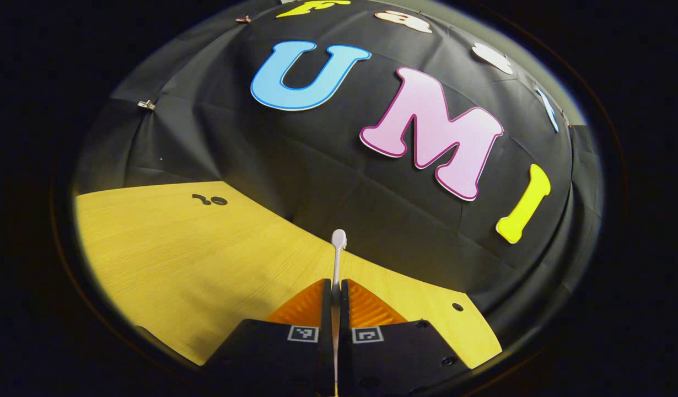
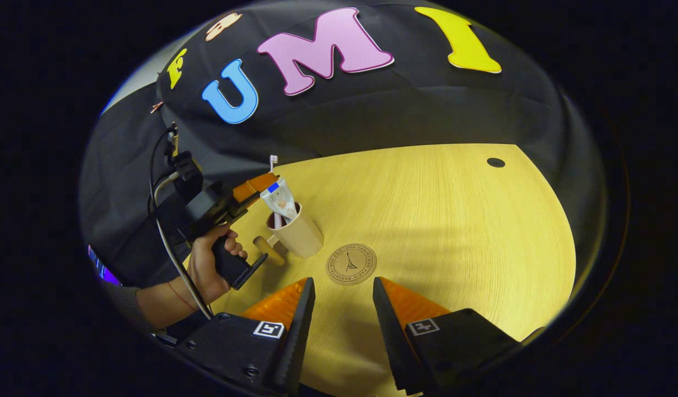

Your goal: Put the toothbrush and toothpaste on the desktop into the cup, then pick up the cup and place it on the coaster on the desktop.

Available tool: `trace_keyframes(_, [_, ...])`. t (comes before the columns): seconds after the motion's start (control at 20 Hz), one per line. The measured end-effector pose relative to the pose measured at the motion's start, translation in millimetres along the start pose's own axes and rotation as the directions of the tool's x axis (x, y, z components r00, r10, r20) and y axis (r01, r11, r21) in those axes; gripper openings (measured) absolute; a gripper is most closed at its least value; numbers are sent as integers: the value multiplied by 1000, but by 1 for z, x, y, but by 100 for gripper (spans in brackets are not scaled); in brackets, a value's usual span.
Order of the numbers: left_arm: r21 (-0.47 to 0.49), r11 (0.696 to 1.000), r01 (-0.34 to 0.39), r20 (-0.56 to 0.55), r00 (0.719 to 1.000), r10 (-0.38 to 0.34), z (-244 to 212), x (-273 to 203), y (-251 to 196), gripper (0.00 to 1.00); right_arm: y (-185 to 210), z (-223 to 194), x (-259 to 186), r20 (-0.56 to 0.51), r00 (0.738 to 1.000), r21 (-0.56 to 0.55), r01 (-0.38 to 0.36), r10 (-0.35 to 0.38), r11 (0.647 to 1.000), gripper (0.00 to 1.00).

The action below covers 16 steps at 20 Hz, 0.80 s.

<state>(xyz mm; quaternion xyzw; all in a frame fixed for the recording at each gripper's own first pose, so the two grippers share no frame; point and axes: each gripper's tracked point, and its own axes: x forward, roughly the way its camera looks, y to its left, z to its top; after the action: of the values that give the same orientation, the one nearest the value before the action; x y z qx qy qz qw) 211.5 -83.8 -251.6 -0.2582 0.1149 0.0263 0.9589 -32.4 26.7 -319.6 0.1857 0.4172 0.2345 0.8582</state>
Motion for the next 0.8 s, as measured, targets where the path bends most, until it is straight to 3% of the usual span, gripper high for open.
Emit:
trace_keyframes(0.25, [52, 998, 32, -15, 999, -31, -7, -14, -2, 12, 2, -2, -4, -2, 1000, -16, -6, 6, 1000, 66])
trace_keyframes(0.55, [51, 998, 44, -69, 997, -40, -9, -40, -2, 17, 13, -3, -6, -6, 1000, -13, -21, 21, 1000, 65])
trace_keyframes(0.8, [112, 991, 68, -168, 984, -49, -18, -78, 3, 33, 21, -2, -12, 10, 1000, -5, -24, 24, 1000, 66])
